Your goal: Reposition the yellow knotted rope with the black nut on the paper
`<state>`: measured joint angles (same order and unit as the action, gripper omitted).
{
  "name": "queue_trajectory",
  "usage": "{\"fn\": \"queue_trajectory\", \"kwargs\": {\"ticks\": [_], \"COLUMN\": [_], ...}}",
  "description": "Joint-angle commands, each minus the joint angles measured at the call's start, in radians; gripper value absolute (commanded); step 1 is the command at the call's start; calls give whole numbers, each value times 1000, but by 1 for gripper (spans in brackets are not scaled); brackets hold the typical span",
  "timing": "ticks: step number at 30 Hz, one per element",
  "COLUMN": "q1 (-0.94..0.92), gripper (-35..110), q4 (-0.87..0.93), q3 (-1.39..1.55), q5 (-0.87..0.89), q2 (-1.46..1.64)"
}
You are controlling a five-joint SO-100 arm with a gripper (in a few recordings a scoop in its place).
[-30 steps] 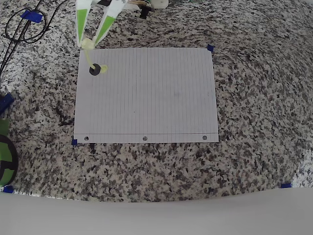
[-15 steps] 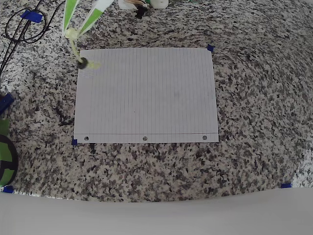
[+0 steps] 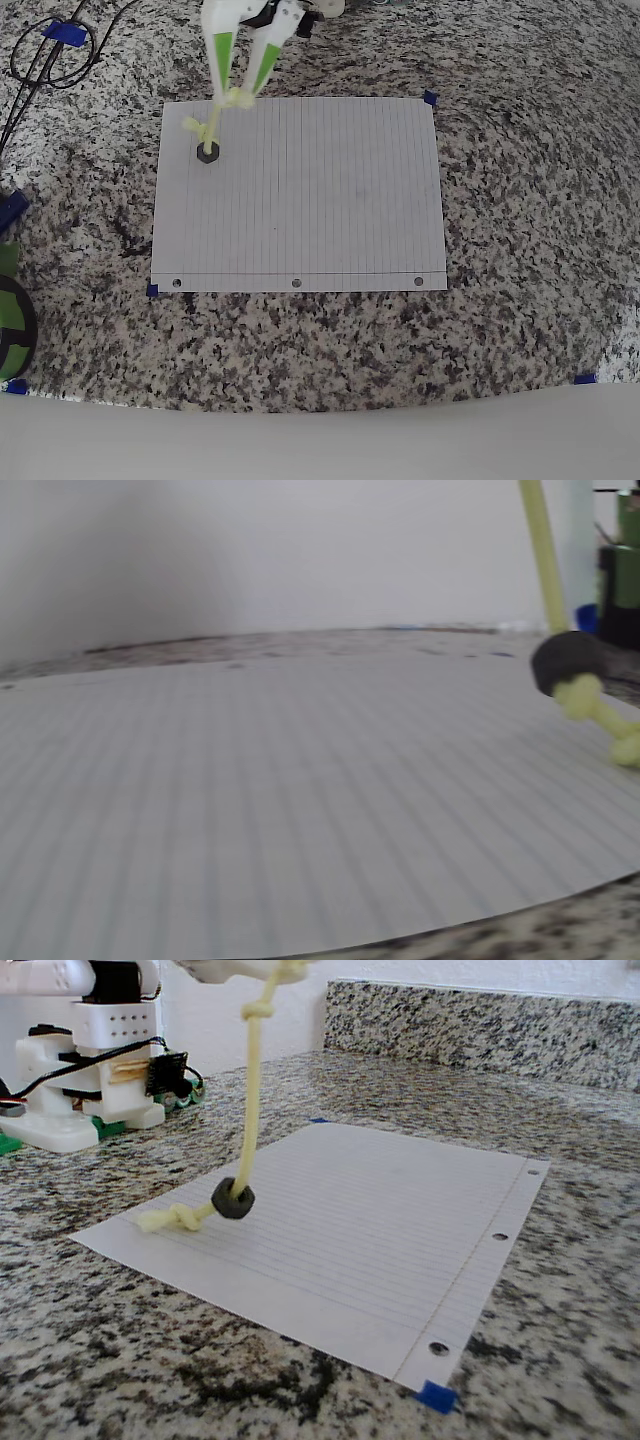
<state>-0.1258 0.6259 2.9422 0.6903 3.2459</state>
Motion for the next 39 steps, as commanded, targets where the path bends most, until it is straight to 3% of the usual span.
{"fn": "queue_trajectory", "kwargs": {"ticks": [1,9,28,30,33,39], "q1": [72,255,402,403,403,413], "gripper": [0,0,0,14,51,54], "q4": [21,51,67,71,74,77], "q3": [0,32,137,137,138,138], "q5": [9,77,130,130,121,115], "q2": [14,6,-9,-9,-6,-2]}}
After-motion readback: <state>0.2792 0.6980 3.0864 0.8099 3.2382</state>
